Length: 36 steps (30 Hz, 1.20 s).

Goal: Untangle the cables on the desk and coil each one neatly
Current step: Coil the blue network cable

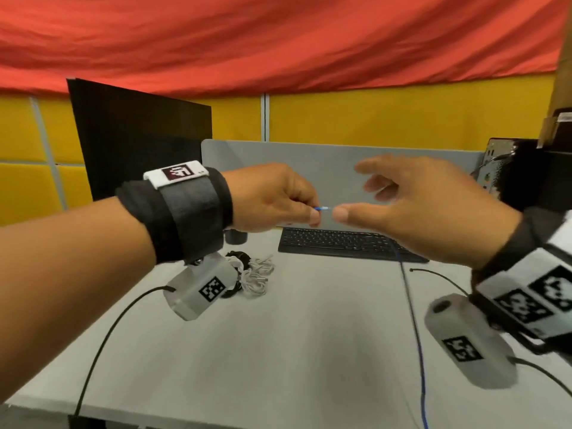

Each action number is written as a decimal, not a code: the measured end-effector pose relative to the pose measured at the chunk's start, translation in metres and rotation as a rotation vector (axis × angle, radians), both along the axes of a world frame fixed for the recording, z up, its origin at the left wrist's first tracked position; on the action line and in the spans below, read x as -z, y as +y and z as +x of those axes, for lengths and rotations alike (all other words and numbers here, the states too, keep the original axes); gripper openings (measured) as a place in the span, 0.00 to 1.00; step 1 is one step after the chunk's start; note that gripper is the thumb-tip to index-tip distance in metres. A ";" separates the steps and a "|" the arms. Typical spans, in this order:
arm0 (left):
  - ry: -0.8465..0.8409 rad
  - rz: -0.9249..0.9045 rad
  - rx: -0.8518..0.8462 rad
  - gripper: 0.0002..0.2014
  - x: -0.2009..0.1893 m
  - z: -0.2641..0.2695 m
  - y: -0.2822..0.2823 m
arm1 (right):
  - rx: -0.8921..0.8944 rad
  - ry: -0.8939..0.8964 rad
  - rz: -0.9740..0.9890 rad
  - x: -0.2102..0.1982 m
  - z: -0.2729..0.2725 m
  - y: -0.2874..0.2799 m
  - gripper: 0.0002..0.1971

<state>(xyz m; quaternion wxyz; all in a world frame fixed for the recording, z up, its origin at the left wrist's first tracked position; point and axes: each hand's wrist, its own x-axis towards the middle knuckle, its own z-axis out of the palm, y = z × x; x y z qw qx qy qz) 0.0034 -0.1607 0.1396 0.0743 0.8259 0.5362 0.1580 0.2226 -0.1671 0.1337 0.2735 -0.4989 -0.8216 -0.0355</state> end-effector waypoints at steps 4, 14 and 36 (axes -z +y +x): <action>-0.082 0.105 -0.028 0.07 0.001 0.011 0.012 | -0.229 0.200 -0.206 0.012 -0.019 0.014 0.15; -0.988 -0.344 -0.027 0.13 0.037 -0.021 0.010 | -0.148 0.576 -0.061 0.043 -0.006 0.065 0.08; -0.733 -0.102 -0.095 0.13 0.108 0.007 0.091 | -0.261 0.089 -0.283 0.101 -0.044 0.106 0.09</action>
